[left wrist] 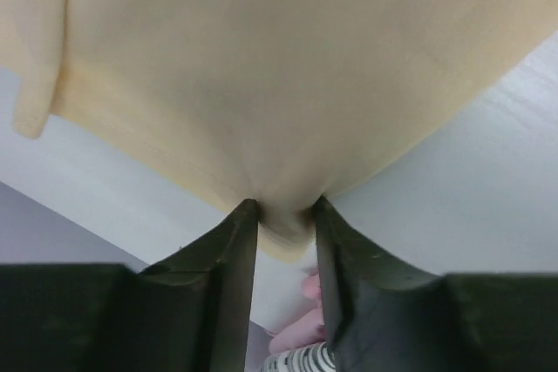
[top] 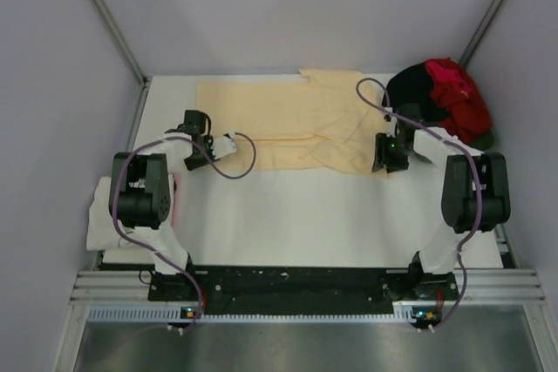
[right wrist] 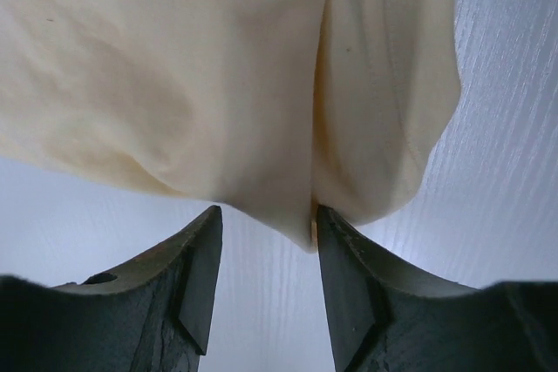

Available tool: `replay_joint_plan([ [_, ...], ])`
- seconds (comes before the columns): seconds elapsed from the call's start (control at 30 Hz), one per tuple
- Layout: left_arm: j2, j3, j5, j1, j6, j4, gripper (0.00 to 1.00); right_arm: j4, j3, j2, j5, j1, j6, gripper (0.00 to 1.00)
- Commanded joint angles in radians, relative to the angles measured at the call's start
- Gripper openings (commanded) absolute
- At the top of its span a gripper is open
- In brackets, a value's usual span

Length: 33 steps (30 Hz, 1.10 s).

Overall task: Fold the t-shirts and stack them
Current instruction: Fold the flattened tshirt in 1/3 of the way

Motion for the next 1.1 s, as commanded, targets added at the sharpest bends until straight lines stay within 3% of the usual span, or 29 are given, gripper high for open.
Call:
replay_joint_plan([
  [0.0,0.007,0.001,0.013,0.002,-0.010,0.028,0.23,0.062,0.004,0.021,0.018,0.009,0.017,0.42],
  [0.07,0.007,-0.011,0.010,0.002,-0.027,0.034,0.00,0.062,-0.005,0.015,0.031,0.007,0.023,0.20],
  [0.13,0.003,-0.020,0.000,0.004,-0.047,0.042,0.00,0.059,-0.024,-0.007,0.075,0.007,0.038,0.00],
  [0.37,-0.080,-0.022,-0.056,0.042,-0.070,-0.006,0.00,-0.095,-0.030,-0.114,0.205,-0.040,0.078,0.00],
  [0.6,-0.198,-0.131,0.033,0.054,-0.020,-0.119,0.00,-0.266,0.028,-0.044,0.233,-0.059,0.017,0.00],
  [0.77,-0.250,-0.198,0.006,0.053,-0.014,-0.144,0.00,-0.333,0.028,-0.030,0.313,-0.059,0.011,0.00],
  [1.03,-0.351,-0.229,0.059,0.054,-0.004,-0.363,0.00,-0.436,0.018,-0.054,0.409,-0.057,0.048,0.00],
  [1.07,-0.359,-0.232,0.075,0.054,-0.001,-0.387,0.08,-0.444,0.017,-0.048,0.423,-0.057,0.054,0.01],
])
